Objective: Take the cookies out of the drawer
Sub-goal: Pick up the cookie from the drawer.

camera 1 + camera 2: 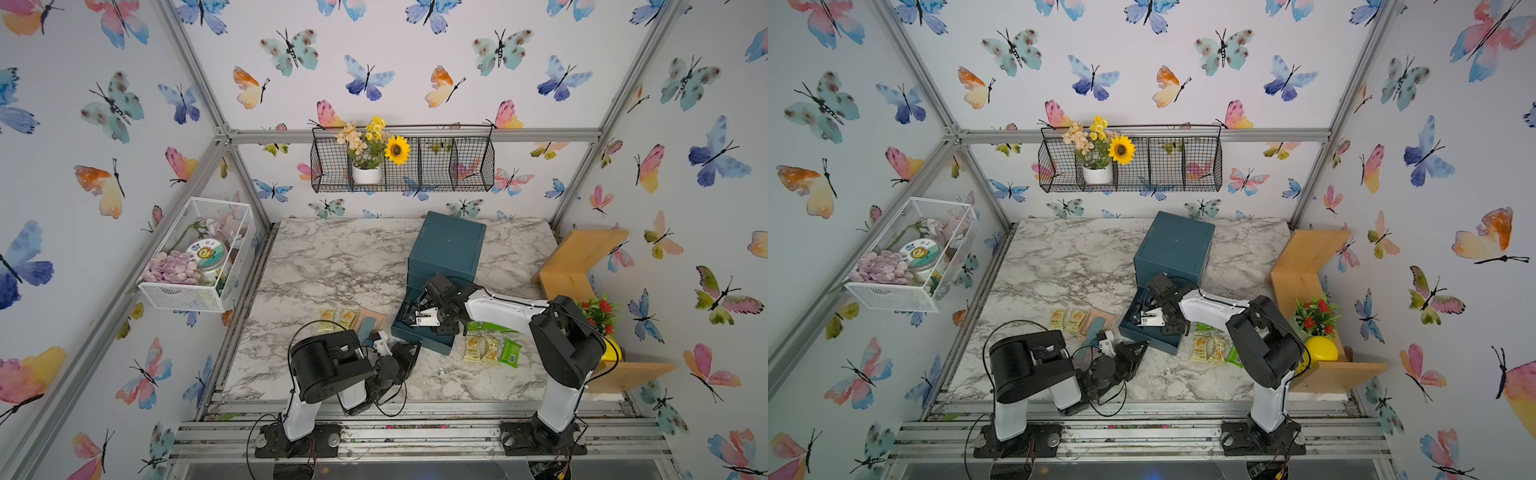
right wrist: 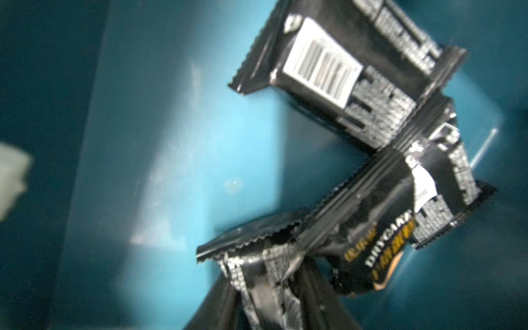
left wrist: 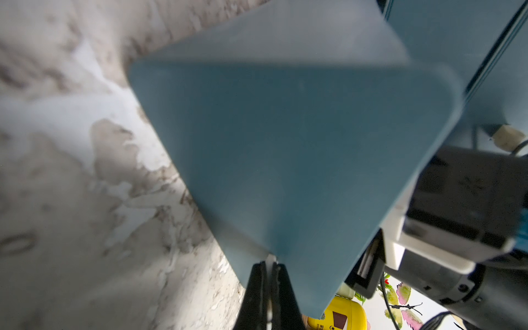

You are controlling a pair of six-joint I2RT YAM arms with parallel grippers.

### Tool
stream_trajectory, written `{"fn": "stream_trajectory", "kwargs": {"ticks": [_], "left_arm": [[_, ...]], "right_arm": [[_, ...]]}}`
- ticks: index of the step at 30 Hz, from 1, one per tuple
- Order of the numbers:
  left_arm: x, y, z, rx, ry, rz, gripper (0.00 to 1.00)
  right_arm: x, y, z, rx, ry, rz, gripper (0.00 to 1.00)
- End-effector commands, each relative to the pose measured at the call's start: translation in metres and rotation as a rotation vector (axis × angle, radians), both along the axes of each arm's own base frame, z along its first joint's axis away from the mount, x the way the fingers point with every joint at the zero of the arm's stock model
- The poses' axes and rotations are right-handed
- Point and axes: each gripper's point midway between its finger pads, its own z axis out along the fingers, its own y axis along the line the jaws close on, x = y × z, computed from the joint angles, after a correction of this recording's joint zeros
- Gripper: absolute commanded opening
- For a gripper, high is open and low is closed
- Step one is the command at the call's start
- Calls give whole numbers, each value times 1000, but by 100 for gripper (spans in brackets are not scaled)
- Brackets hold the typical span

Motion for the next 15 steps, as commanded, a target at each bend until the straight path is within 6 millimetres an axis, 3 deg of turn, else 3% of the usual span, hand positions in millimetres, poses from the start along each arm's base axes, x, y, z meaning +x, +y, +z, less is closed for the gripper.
{"fn": "stream_trajectory", "kwargs": {"ticks": [1, 15], "left_arm": [[2, 2, -8, 26, 12, 9, 0], [4, 2, -9, 40, 13, 17, 0]], "right_arm": [[-8, -4, 6, 18, 34, -9, 29], [-23, 7, 58, 199, 10, -27, 17]]}}
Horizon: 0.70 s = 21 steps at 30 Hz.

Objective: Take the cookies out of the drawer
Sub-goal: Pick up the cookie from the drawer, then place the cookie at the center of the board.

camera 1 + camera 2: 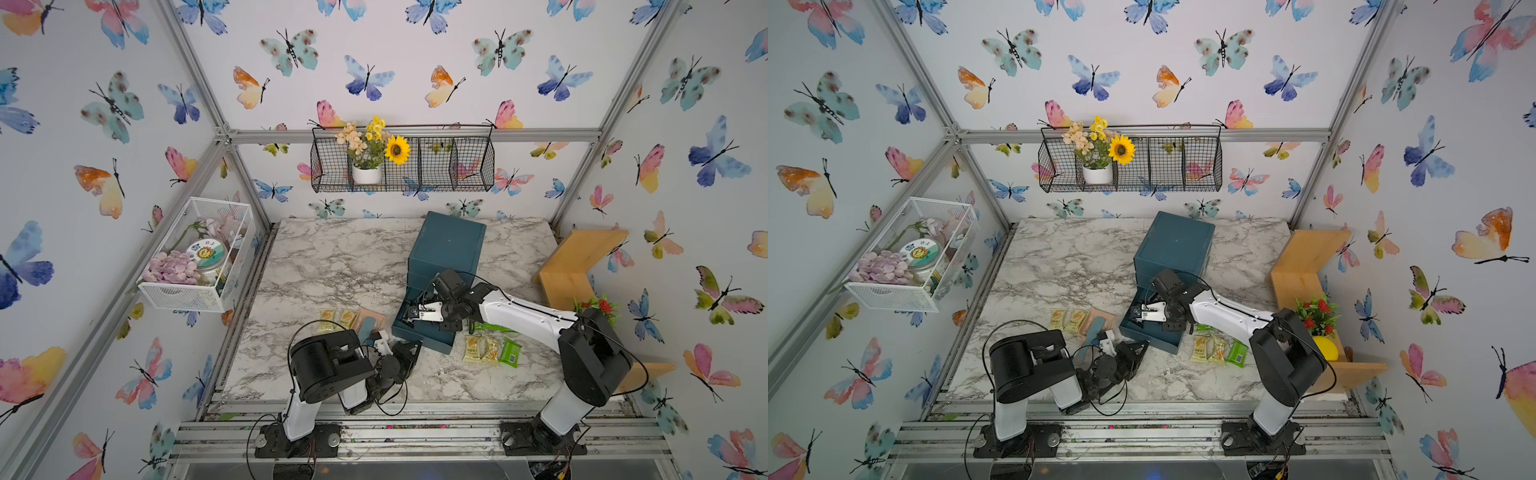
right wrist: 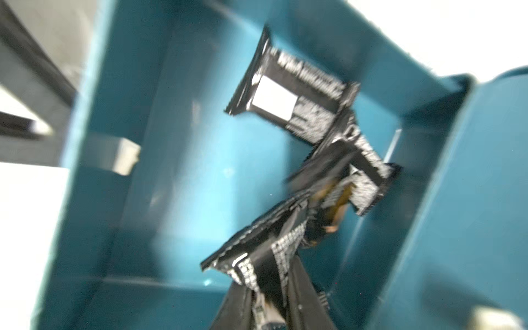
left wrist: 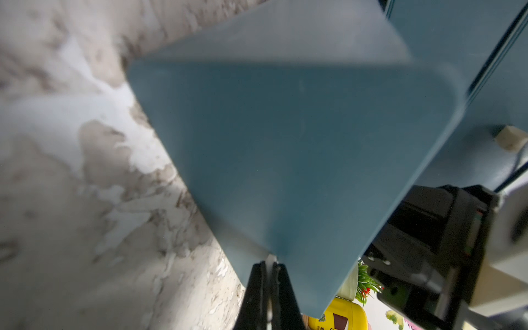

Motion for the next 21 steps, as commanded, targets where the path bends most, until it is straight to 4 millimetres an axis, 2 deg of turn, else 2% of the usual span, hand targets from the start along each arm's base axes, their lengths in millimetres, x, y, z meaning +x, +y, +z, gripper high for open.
{"fn": "stream_trajectory", "kwargs": {"ticks": [1, 6, 9, 15, 18, 21], "left_arm": [[2, 4, -9, 39, 13, 16, 0], [3, 4, -7, 38, 7, 15, 0], [3, 3, -7, 40, 5, 15, 0], [4, 5, -6, 45, 4, 19, 0], [3, 5, -6, 47, 4, 18, 0], [4, 6, -6, 49, 4, 22, 0]], "right_arm": [[-17, -1, 8, 68, 62, -18, 17], [-28, -1, 25, 173, 69, -75, 14], [-29, 1, 43, 273, 63, -167, 9], [-25, -1, 74, 500, 96, -468, 3], [-30, -7, 78, 560, 162, -619, 2], [-30, -21, 77, 570, 184, -789, 2]]}}
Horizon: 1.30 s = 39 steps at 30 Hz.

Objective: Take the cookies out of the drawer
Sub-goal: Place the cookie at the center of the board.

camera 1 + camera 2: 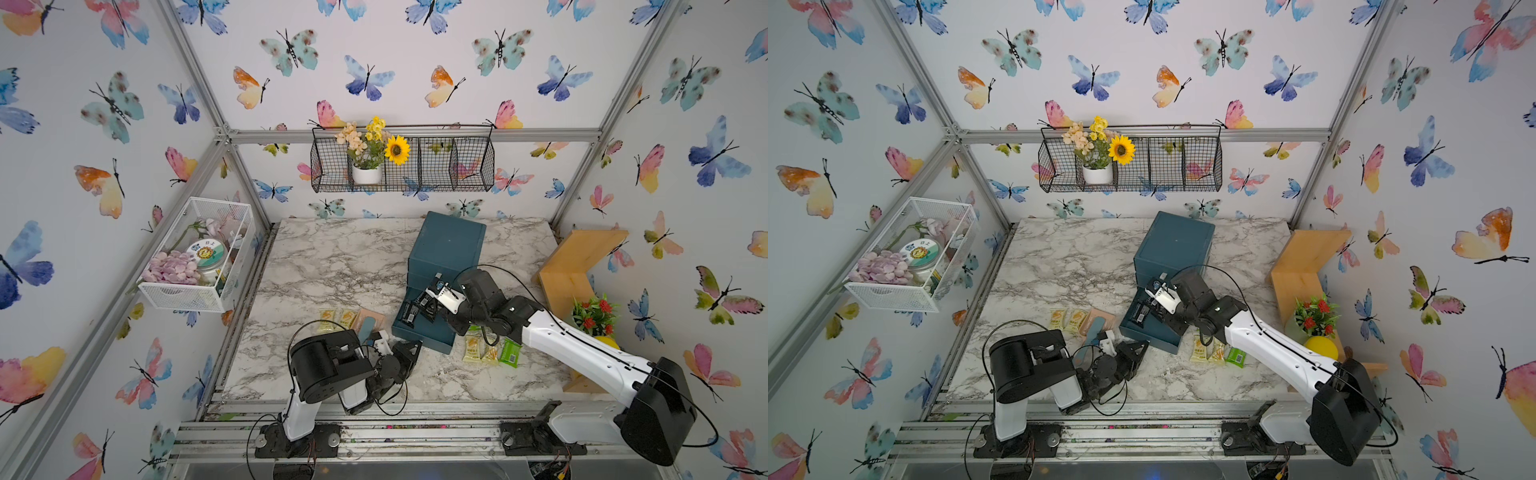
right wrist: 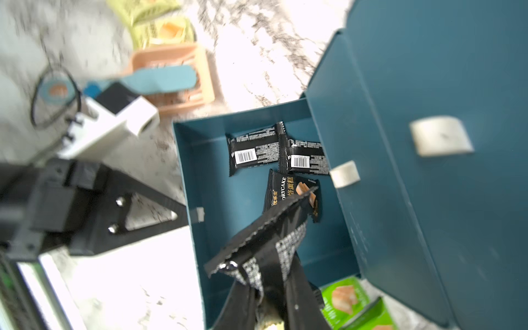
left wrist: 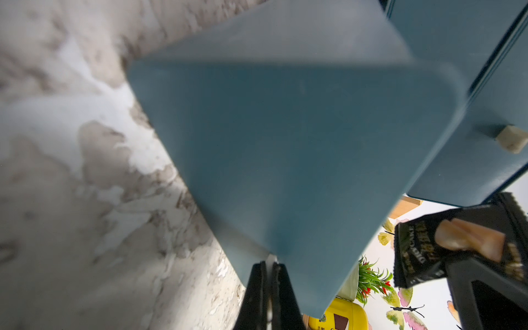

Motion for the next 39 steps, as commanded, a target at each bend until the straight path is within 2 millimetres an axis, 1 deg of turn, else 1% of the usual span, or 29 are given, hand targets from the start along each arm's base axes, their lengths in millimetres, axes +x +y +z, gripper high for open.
{"fn": "stream_trajectory", "kwargs": {"ticks": [1, 4, 9, 14, 16, 18, 23, 26, 30, 35, 37, 39], "left_arm": [[3, 5, -6, 47, 5, 20, 0], [4, 6, -6, 47, 4, 23, 0], [4, 7, -6, 48, 3, 27, 0], [5, 7, -5, 49, 1, 28, 0], [5, 7, -5, 48, 0, 27, 0], [5, 7, -4, 44, -2, 28, 0], [5, 8, -4, 45, -2, 32, 0], [5, 8, -3, 42, -4, 32, 0], [6, 8, -2, 40, -7, 31, 0], [6, 8, -2, 40, -8, 30, 0], [6, 9, -1, 41, -10, 32, 0], [6, 9, -2, 45, -9, 30, 0]], "right_arm": [[-2, -21, -7, 54, 126, -258, 2], [0, -39, -9, 34, 151, -410, 2], [2, -64, -9, 42, 150, -607, 2], [13, -98, -8, 79, 116, -804, 2], [19, -112, -12, 100, 135, -860, 2], [26, -129, -22, 101, 165, -916, 2], [51, -167, -41, 68, 191, -1024, 2], [70, -193, -53, 29, 198, -1084, 2], [94, -217, -68, -31, 218, -1129, 2], [121, -240, -84, -92, 213, -1174, 2], [131, -244, -88, -118, 206, -1177, 2], [140, -245, -96, -123, 224, -1172, 2]]}}
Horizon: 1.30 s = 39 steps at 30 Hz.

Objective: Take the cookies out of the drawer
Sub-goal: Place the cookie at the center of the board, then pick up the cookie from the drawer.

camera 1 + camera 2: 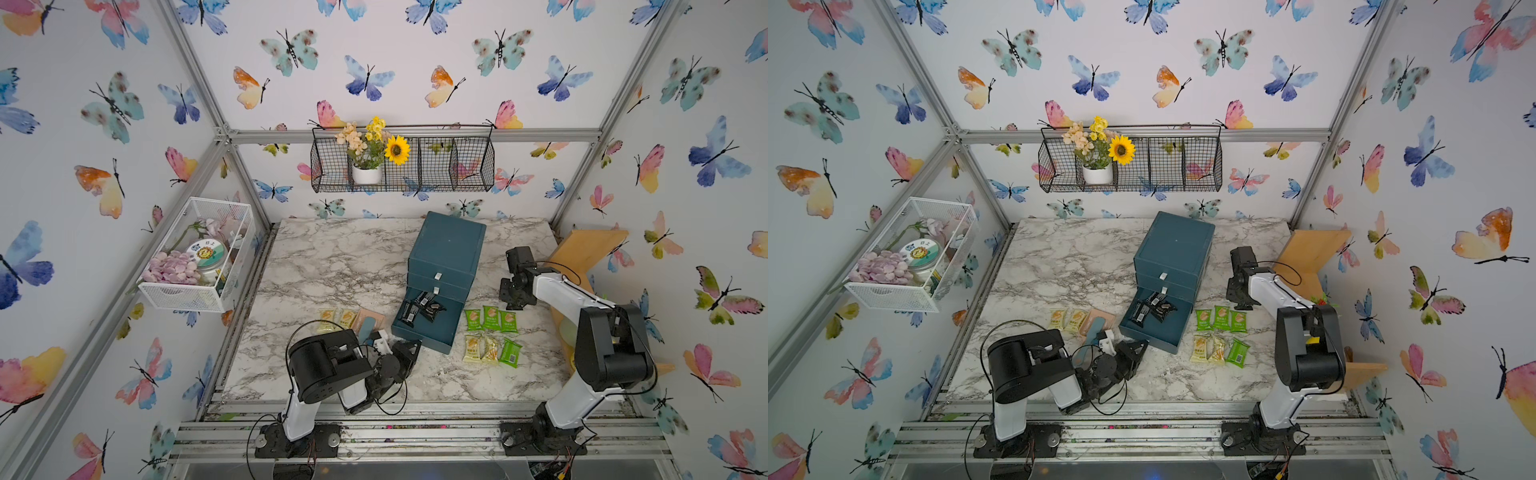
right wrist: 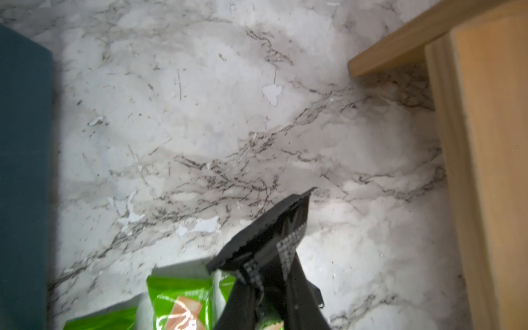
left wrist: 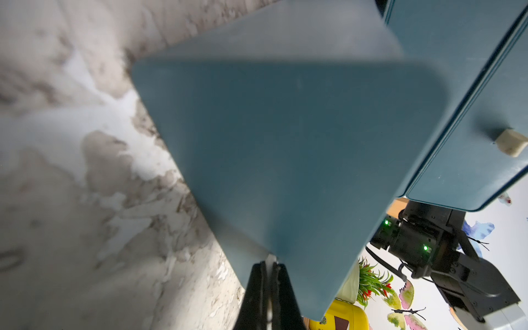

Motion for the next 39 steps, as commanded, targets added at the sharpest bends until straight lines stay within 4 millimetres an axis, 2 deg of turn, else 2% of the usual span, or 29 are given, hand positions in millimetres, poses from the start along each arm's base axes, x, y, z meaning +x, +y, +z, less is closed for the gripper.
{"fn": "stream_trajectory", "kwargs": {"ticks": [1, 4, 7, 10, 13, 15, 18, 21, 24, 28, 32, 35, 39], "left_arm": [[4, 7, -2, 37, -9, 24, 0], [5, 6, -2, 36, -9, 24, 0], [4, 7, -2, 36, -8, 26, 0], [5, 7, -2, 38, -8, 25, 0], [4, 7, -3, 40, -7, 25, 0], [4, 7, -2, 40, -7, 23, 0], [5, 6, -2, 39, -7, 24, 0], [5, 5, -2, 39, -7, 23, 0], [5, 5, -3, 40, -5, 22, 0], [4, 5, -4, 44, -3, 18, 0], [3, 6, -6, 50, -1, 20, 0], [3, 8, -7, 56, 1, 23, 0], [3, 9, -6, 55, 0, 25, 0]], "right_arm": [[20, -6, -2, -26, -10, 11, 3], [27, -3, -14, 3, 14, 19, 6], [27, -1, -26, 13, 51, 23, 11], [24, -2, -32, 15, 64, 21, 23], [22, -2, -25, 15, 55, 26, 38], [23, -2, -13, 15, 34, 34, 45], [23, -2, 13, 15, -12, 50, 49], [22, 1, 52, 28, -107, 80, 50], [19, 15, 103, 86, -269, 170, 50], [8, 51, 177, 155, -527, 362, 51], [-22, 120, 225, 153, -721, 701, 51], [-49, 163, 233, 152, -805, 939, 51], [-87, 209, 215, 127, -813, 1269, 50]]}}
